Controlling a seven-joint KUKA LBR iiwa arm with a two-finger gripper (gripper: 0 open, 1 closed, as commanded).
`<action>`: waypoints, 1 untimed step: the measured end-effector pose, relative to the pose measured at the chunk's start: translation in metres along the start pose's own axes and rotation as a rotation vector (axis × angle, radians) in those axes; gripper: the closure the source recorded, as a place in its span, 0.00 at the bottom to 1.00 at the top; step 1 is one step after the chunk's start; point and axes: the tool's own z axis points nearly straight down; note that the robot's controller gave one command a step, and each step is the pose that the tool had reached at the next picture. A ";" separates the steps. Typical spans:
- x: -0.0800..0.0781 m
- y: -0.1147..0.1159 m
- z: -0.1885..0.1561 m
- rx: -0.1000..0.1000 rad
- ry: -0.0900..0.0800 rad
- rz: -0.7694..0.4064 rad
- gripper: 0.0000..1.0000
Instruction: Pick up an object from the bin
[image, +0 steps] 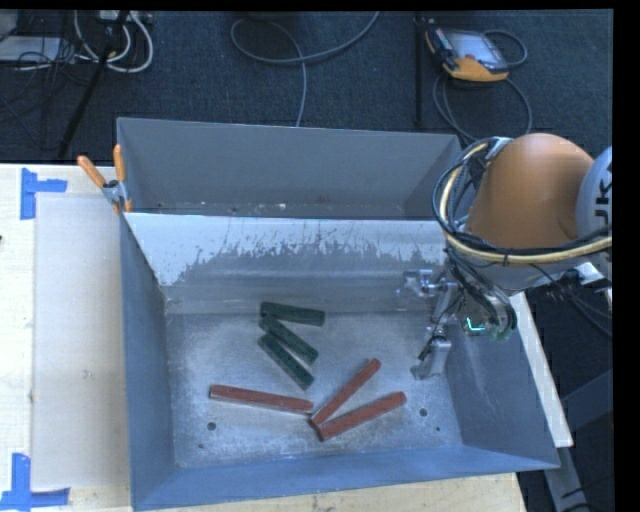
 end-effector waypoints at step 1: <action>0.031 0.008 0.145 0.000 -0.003 -0.009 0.00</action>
Offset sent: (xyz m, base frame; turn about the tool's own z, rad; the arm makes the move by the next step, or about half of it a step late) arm -0.0306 0.0087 -0.1416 -0.0092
